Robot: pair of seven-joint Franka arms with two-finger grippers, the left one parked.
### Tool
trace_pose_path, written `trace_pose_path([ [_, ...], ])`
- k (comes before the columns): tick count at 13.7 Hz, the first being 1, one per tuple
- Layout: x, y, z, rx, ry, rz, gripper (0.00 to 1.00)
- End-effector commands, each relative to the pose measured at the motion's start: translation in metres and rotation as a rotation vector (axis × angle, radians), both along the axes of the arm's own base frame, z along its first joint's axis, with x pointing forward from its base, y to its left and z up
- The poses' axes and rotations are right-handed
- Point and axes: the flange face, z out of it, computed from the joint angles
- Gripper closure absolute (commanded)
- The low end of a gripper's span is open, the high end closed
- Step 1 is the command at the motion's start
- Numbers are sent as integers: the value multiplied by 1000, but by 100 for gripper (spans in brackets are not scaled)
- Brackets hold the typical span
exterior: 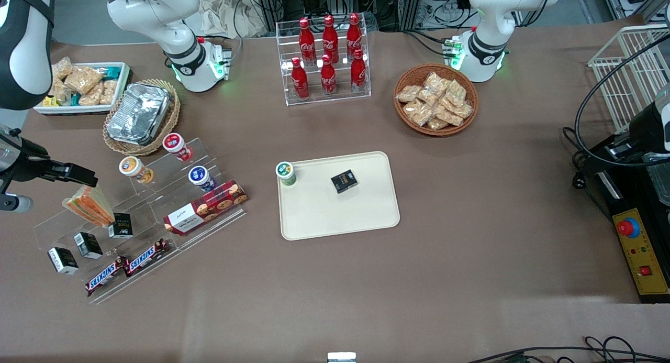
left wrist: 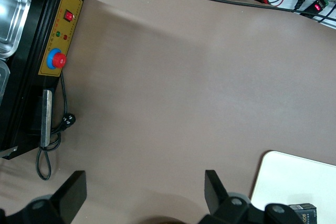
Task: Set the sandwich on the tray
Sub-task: 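Lower the right gripper over the wrapped sandwich in the acrylic display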
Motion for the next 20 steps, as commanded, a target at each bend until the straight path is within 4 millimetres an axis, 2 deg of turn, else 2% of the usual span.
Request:
trace_pose_path([
  [1,-3,-3,10,28,-24,6,1],
  [4,-3,-3,10,30,-26,18,1],
  [7,-5,-5,6,45,-17,133,0],
  [8,-6,-11,4,50,-14,169,0],
  [10,-11,-42,-4,94,-34,263,1],
  [12,-34,-76,-17,168,-48,329,0],
  [13,-46,-83,-22,180,-58,331,1],
  [15,-67,-93,-48,194,-83,345,1],
  [16,-72,-98,-53,185,-101,365,1],
  [18,-69,-113,-64,173,-103,415,1],
  [20,-66,-110,-72,173,-94,419,1],
])
